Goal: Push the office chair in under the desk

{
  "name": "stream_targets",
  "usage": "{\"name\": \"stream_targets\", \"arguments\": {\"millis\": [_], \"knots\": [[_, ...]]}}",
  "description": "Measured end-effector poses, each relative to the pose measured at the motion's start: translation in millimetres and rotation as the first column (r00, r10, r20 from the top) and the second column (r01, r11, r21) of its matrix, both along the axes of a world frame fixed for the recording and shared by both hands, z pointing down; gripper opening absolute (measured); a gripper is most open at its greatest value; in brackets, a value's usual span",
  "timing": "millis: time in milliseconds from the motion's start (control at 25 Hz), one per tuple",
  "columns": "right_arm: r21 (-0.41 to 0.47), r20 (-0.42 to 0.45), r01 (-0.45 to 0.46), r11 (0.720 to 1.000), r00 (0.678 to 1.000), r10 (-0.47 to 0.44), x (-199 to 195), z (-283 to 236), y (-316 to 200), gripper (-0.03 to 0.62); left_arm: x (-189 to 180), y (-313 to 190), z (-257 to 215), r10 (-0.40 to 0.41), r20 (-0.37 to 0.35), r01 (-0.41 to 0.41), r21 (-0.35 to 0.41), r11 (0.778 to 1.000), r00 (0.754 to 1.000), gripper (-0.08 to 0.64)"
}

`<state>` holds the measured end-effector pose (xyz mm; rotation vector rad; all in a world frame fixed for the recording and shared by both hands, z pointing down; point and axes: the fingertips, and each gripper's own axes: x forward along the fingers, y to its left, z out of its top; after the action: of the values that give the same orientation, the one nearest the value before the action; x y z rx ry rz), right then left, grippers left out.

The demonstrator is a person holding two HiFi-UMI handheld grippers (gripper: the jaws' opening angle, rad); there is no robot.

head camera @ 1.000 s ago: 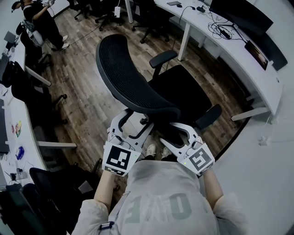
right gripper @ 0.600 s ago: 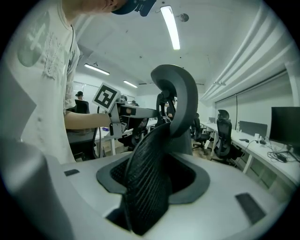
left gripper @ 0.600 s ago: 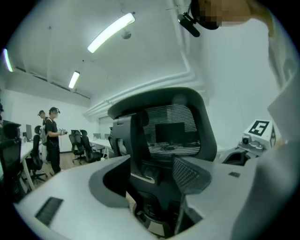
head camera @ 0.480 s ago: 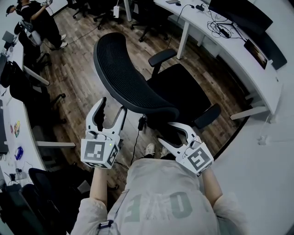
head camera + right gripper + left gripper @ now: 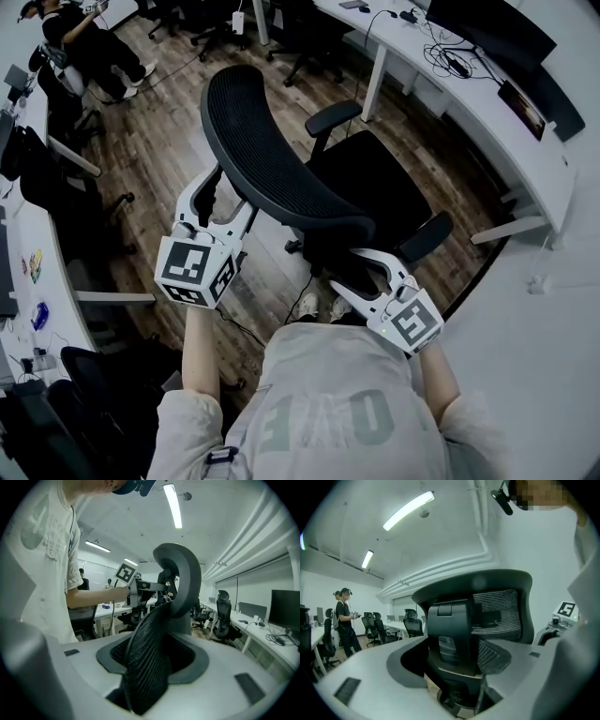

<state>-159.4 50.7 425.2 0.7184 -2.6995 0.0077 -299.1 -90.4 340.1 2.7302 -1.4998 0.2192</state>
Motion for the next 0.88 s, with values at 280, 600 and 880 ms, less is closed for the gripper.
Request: {"name": "stream_targets", "arguments": {"millis": [280, 600, 880], "knots": [[0.012, -0.034, -0.02, 1.0, 0.999, 0.02, 10, 0, -3, 0.194, 9, -2, -2, -0.023, 0.019, 0.022, 0.019, 1.0, 1.0, 0.284], [0.021, -0.07, -0.093, 0.995, 0.993, 0.094, 30, 1, -24, 0.162, 27, -21, -3, 0.007, 0.047, -0.008, 0.027, 1.0, 0.999, 0.296], [0.019, -0.102, -0.153, 0.988, 0.983, 0.154, 55, 4, -56, 0.138, 50, -48, -4, 0.036, 0.05, -0.039, 0.044, 0.998, 0.998, 0.304]]}}
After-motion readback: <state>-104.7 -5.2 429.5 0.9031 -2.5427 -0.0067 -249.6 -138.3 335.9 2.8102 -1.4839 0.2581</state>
